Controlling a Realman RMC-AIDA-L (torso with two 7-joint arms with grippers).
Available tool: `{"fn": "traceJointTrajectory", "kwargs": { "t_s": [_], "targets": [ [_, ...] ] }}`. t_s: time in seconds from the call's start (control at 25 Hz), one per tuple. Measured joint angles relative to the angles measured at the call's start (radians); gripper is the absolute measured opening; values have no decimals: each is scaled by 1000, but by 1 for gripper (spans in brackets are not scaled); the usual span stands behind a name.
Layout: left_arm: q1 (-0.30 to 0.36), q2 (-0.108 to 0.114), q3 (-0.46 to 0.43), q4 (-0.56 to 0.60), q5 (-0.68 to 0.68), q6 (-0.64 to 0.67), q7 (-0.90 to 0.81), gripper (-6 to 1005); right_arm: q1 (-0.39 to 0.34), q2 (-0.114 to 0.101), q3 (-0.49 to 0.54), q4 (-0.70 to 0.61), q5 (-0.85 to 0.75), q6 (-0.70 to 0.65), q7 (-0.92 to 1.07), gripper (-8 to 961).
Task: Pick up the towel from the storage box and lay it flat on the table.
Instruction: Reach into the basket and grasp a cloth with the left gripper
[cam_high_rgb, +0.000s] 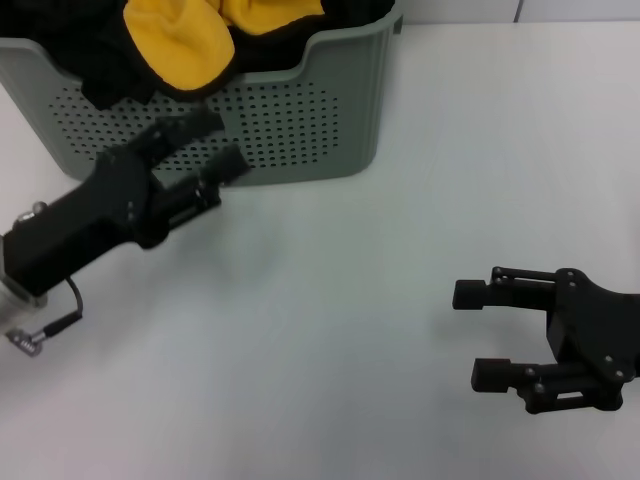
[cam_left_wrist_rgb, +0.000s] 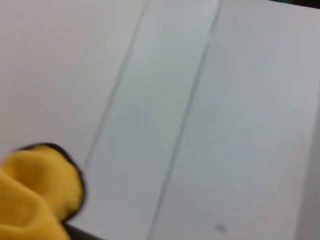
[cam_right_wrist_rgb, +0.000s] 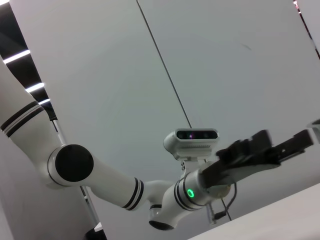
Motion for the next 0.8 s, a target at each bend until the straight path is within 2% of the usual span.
{"fn": "traceJointTrajectory", "kwargs": {
  "t_s": [0.16, 0.4, 0.6, 0.8],
  "targets": [
    [-14, -3, 2, -10, -67, -31, 47, 767, 0, 6, 0, 0, -1, 16, 0, 782],
    [-108, -1, 3, 50, -90, -147, 43, 766, 2, 13, 0, 0, -6, 35, 0, 782],
    [-125, -4, 9, 214, -88, -272, -95, 765, 6, 21, 0, 0, -7, 48, -1, 782],
    [-107, -3, 36, 434, -80, -429, -344, 764, 7, 24, -3, 2, -8, 74, -1, 782]
  ]
}}
